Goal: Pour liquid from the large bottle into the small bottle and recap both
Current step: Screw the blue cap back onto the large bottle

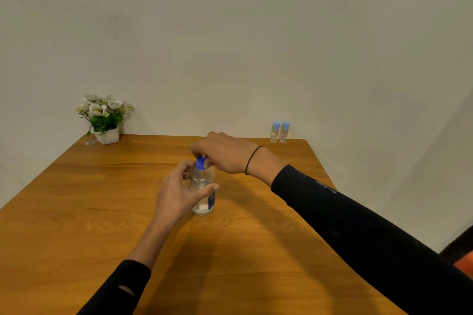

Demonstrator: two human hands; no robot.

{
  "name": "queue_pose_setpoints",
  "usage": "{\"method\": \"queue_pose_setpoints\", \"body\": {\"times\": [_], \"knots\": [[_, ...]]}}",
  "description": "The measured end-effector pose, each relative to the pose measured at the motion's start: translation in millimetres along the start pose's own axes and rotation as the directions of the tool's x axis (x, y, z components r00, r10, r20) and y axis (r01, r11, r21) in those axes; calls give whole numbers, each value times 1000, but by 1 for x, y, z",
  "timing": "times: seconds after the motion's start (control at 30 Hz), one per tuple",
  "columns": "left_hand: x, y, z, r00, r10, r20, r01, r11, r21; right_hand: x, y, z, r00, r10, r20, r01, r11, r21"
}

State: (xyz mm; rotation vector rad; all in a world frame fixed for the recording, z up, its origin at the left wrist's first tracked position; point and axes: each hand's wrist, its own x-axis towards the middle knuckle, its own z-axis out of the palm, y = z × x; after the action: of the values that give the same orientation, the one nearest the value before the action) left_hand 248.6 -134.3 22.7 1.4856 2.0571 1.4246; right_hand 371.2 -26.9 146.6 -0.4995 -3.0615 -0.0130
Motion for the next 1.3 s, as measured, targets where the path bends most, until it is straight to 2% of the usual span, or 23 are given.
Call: {"method": "queue_pose_setpoints", "body": {"times": [0.07, 0.13, 0.27, 0.3, 0.43, 0.57, 0.63, 0.77, 0.8, 0.9, 0.93, 1.1, 1.23, 1.3], "knots": [[0, -1, 0, 1000, 7, -5, -7, 1000, 12, 0, -1, 2, 998, 62, -32, -64, 995, -82], [-1, -1, 0, 1000, 4, -10, -4, 1000, 19, 0, -1, 0, 997, 57, -53, -63, 989, -135], [0, 0, 1, 1000, -1, -21, 2, 1000, 21, -2, -1, -4, 999, -36, -25, 37, 999, 29], [0, 1, 1, 1000, 3, -27, -2, 1000, 30, -2, -1, -1, 998, -52, -19, 52, 999, 11], [0, 0, 1, 1000, 1, -22, 0, 1000, 31, 2, -1, -2, 998, 32, -60, -39, 991, -124], [0, -1, 1, 1000, -2, -24, 3, 1000, 30, 0, 0, -4, 997, -63, -49, 63, 998, 6], [0, -1, 1, 1000, 1, -25, 0, 999, 39, 0, -1, 0, 997, -80, -13, 79, 996, -42], [0, -1, 0, 1000, -12, -13, 13, 1000, 24, 3, 1, 1, 997, 24, -70, -36, 983, -179], [0, 0, 0, 1000, -13, -13, 13, 1000, 25, 4, 2, 0, 998, 17, -68, -29, 985, -170], [0, 0, 1, 1000, -17, -9, 17, 1000, 14, 1, 1, -5, 998, -62, 4, 62, 998, 31], [0, 1, 1, 1000, -22, -7, 22, 1000, 16, 0, 1, -5, 997, -73, 26, 72, 997, 39], [-1, 0, 0, 1000, -23, -7, 23, 1000, 18, 2, 0, 0, 997, 28, -69, -41, 980, -193], [-1, 1, 1, 999, -36, -11, 36, 999, 22, 2, -1, -4, 998, -62, 0, 62, 998, -11], [-1, 1, 1, 1000, -28, -8, 28, 999, 19, 3, -1, 0, 998, -62, 12, 63, 996, -61]]}}
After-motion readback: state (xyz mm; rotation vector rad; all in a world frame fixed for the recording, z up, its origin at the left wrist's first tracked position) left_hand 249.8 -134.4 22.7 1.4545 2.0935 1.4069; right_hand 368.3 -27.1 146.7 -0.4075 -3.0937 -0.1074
